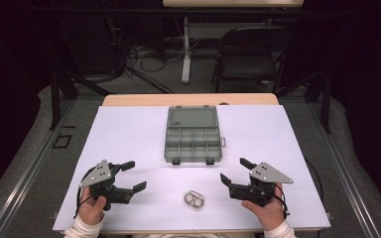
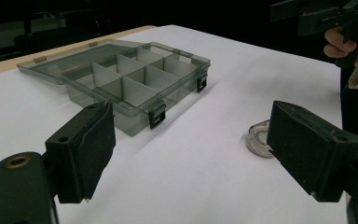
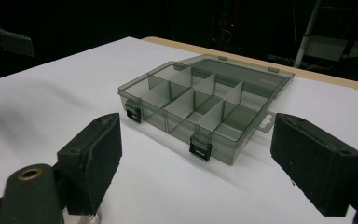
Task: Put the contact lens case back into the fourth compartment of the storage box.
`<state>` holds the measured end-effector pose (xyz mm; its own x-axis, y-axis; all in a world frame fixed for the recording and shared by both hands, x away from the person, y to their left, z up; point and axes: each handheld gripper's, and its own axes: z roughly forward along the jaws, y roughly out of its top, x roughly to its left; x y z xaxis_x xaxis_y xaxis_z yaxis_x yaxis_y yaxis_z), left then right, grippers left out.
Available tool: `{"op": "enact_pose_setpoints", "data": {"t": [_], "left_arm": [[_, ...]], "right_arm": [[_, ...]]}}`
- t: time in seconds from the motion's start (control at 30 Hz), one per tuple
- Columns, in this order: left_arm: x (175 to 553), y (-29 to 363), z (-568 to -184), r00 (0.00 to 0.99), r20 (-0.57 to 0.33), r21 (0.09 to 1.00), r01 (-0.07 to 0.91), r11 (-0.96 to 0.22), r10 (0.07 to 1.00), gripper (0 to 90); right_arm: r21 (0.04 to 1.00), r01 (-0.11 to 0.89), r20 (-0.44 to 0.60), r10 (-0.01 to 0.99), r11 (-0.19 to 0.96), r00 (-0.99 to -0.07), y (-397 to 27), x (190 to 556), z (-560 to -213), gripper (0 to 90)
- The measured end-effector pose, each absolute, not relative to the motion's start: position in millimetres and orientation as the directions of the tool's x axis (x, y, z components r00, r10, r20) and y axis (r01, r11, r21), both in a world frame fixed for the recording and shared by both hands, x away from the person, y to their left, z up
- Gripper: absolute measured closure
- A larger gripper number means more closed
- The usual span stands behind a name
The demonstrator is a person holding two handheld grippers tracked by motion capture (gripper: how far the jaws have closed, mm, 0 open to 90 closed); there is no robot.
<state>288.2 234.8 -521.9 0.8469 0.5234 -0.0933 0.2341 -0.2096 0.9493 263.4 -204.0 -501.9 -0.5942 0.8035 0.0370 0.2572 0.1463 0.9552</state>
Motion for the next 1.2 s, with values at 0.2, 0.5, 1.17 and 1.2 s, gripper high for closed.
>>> {"op": "enact_pose_setpoints", "data": {"t": [0.2,0.5,1.17,1.2], "left_arm": [[287.2,234.3,-521.2,0.851,-0.09,0.95,0.229,-0.212,0.518,15.9],[284.4,234.4,-520.4,0.847,-0.081,0.948,0.228,-0.221,0.525,16.0],[280.1,230.7,-519.1,0.862,-0.062,0.944,0.214,-0.25,0.504,16.0],[280.1,230.7,-519.1,0.862,-0.062,0.944,0.214,-0.25,0.504,16.0]], "right_arm": [[0.953,0.244,0.001,0.798,0.182,-0.603,-203.1,260.8,-503.5,16.5],[0.946,0.259,0.008,0.783,0.195,-0.621,-202.6,261.1,-503.9,16.9],[0.902,0.344,0.023,0.767,0.26,-0.641,-195.8,253.9,-501.4,12.6],[0.902,0.344,0.023,0.767,0.26,-0.641,-195.8,253.9,-501.4,12.6]]}}
